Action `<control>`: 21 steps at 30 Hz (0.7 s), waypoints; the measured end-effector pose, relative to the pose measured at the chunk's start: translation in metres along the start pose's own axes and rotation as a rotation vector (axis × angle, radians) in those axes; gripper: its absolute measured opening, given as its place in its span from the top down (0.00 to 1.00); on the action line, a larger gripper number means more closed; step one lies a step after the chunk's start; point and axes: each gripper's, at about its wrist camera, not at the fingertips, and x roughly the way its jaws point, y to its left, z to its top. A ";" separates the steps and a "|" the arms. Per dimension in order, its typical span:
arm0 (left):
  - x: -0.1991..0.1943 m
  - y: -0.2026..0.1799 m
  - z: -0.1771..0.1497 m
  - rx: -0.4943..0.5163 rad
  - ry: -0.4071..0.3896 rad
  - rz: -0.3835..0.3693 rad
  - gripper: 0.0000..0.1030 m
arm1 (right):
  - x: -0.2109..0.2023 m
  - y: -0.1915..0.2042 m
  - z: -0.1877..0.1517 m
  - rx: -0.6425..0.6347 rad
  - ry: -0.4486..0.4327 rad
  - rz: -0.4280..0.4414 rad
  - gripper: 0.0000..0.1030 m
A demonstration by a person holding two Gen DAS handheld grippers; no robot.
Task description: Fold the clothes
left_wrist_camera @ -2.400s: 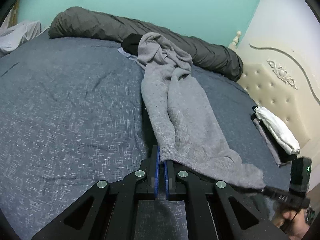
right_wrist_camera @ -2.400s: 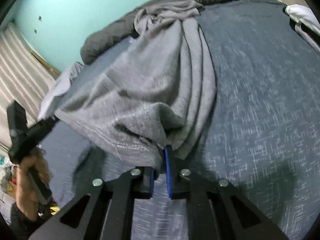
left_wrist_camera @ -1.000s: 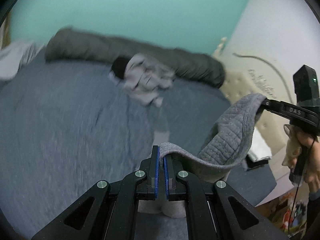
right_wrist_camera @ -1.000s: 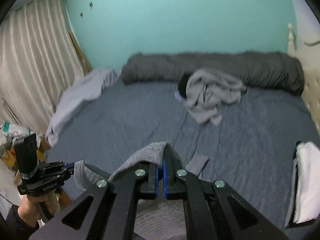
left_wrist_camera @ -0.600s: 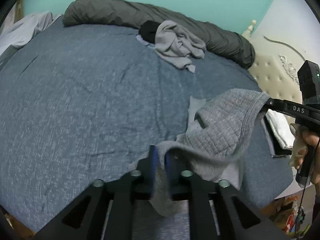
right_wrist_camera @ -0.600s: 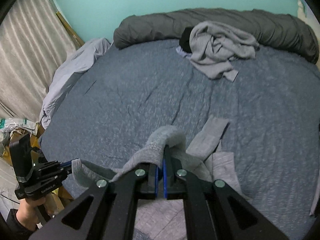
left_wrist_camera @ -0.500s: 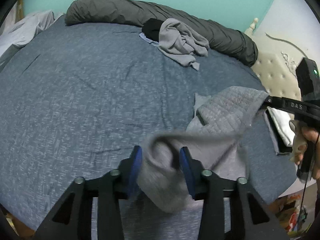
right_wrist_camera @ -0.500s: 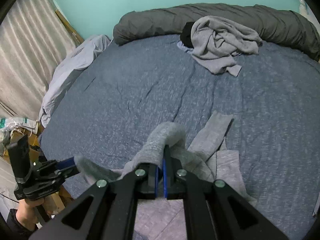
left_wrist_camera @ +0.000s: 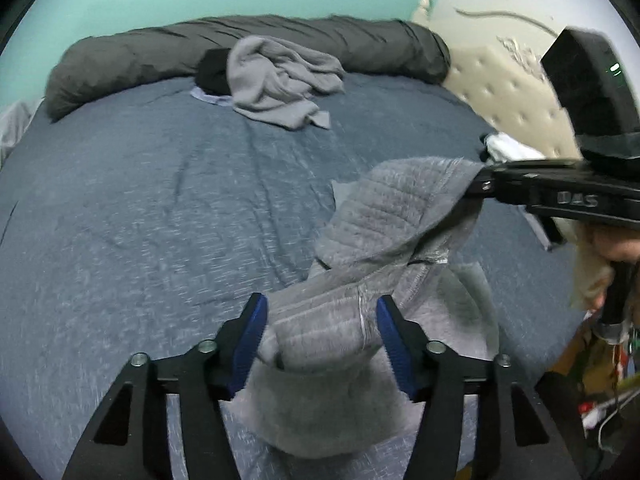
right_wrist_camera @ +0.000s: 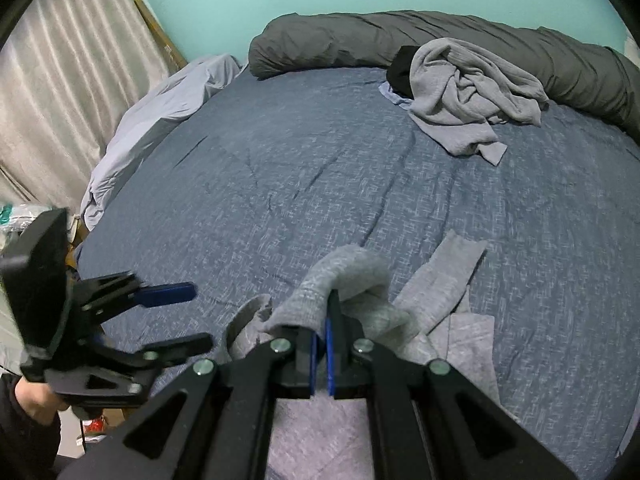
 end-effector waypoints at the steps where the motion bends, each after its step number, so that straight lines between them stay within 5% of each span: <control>1: 0.005 -0.003 0.001 0.015 0.003 -0.003 0.36 | 0.000 -0.001 -0.001 -0.001 0.001 0.000 0.97; 13: 0.054 -0.022 0.011 0.125 0.071 -0.055 0.34 | 0.001 -0.008 -0.009 -0.017 0.018 0.007 0.97; 14: 0.055 -0.022 0.010 0.128 0.073 -0.066 0.37 | 0.001 -0.008 -0.010 -0.020 0.018 0.008 0.97; 17: 0.058 -0.024 0.009 0.132 0.069 -0.060 0.79 | 0.001 -0.010 -0.011 -0.019 0.019 0.011 0.97; 21: 0.052 -0.023 0.009 0.130 0.052 -0.059 0.91 | 0.003 -0.012 -0.013 -0.008 0.020 0.015 0.97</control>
